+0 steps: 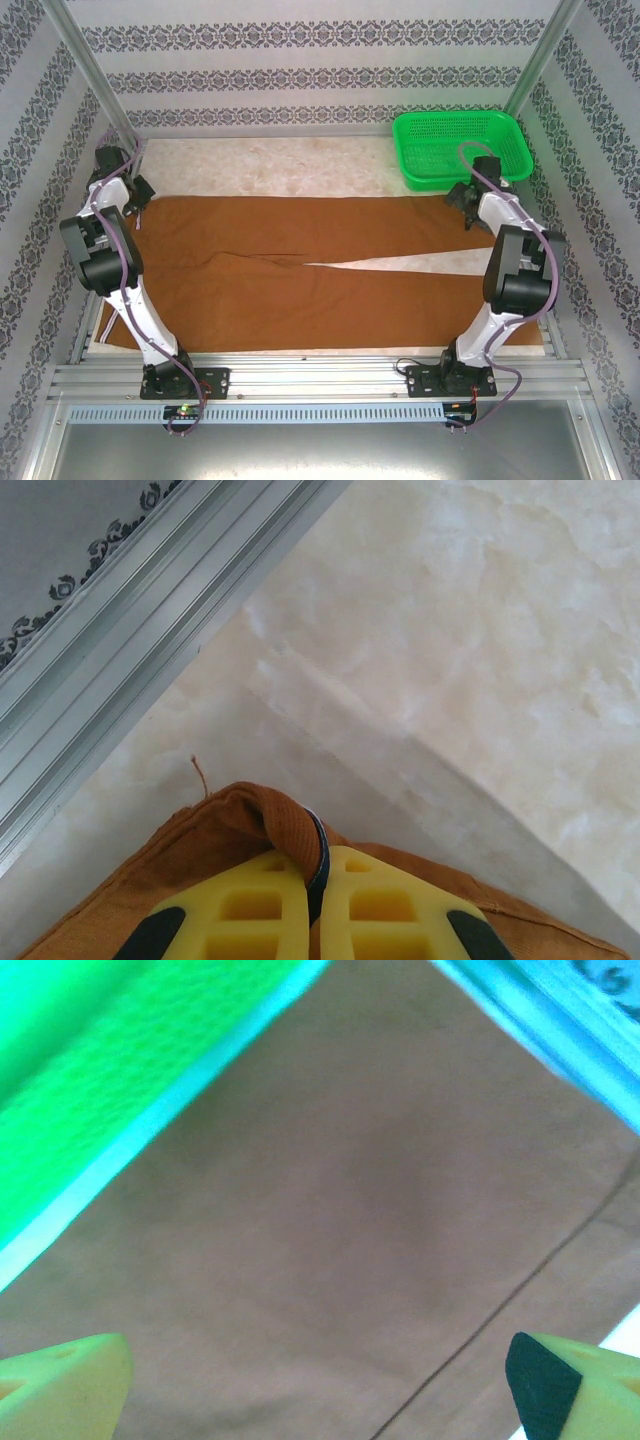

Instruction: Roll up the long pants

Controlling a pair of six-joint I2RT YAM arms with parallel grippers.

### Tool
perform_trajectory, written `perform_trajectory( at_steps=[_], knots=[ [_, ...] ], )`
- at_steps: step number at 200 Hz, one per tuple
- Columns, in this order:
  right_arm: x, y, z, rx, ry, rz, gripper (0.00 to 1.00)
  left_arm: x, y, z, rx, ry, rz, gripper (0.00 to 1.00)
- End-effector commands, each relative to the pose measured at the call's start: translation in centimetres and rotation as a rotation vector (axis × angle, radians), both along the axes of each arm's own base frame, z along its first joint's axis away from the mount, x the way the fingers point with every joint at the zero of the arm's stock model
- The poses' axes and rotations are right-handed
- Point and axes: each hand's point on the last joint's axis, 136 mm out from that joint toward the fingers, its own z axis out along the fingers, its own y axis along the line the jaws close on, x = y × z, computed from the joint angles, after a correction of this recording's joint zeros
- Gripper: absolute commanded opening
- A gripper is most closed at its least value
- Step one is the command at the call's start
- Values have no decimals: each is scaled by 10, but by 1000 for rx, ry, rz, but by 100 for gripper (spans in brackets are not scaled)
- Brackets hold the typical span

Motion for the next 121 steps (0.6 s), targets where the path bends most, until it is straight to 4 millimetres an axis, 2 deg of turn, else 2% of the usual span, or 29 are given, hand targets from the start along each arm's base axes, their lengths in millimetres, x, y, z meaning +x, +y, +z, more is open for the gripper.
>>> perform_trajectory(
  at_steps=[1, 29, 78, 94, 121],
  knots=[
    [-19, -23, -19, 60, 99, -104, 98, 3, -1, -6, 9, 21, -31, 0],
    [-11, -45, -27, 67, 126, -132, 97, 4, -4, -14, -5, 33, -46, 0],
    [-2, -85, -54, 139, 156, -223, 94, 6, -13, -18, 4, 49, -81, 0],
    [6, -90, -61, 221, 136, -234, 92, 8, -14, -16, 8, 42, -86, 0],
    [23, -95, -59, 249, 113, -232, 92, 8, -15, -17, 18, 54, -97, 0]
  ],
)
